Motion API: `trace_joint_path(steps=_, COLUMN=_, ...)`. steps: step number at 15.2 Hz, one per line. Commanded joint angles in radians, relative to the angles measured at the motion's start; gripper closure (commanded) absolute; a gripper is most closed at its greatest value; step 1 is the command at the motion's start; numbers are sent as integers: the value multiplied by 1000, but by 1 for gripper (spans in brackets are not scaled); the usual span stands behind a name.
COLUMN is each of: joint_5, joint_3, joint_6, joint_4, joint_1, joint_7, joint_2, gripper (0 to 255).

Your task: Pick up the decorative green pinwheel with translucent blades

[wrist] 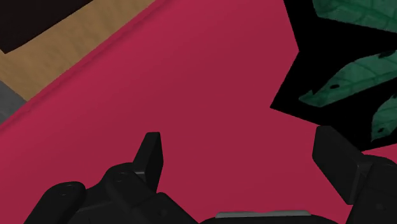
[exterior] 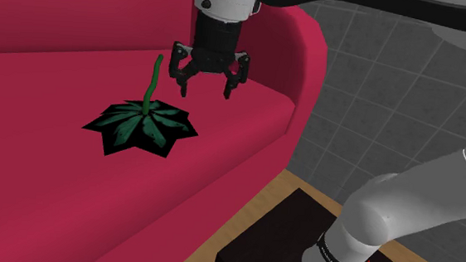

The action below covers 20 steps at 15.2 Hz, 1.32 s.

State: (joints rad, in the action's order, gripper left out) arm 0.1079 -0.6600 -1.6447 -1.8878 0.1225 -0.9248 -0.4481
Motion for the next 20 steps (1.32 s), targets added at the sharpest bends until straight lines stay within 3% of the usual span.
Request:
trace_joint_path(steps=1, joint_5=-44, joint_3=-82, joint_6=19, joint_4=104, joint_1=38, joint_7=-116, joint_2=83, gripper=0)
trace_joint_path(steps=5, joint_5=-218, joint_3=-287, joint_6=79, joint_4=324, joint_1=103, joint_7=-372, joint_2=305, gripper=0)
trace_joint_path(steps=7, joint_5=-391, joint_3=-405, joint_6=148, joint_4=464, joint_1=84, joint_7=-536, joint_2=484, gripper=0)
trace_joint_path(steps=8, joint_5=-453, joint_3=-422, joint_6=176, joint_4=511, joint_1=50, joint_7=-585, joint_2=544, gripper=0)
trace_joint_path(steps=17, joint_5=-371, joint_3=-379, joint_6=44, joint_4=348, joint_1=79, joint_7=-560, joint_2=458, gripper=0)
trace_joint_path(steps=18, joint_5=-367, joint_3=-377, joint_6=40, joint_4=343, joint_1=81, joint_7=-557, joint_2=453, gripper=255)
trace_joint_path(steps=20, joint_5=-367, joint_3=-378, joint_6=41, joint_4=343, joint_1=80, joint_7=-558, joint_2=453, gripper=255)
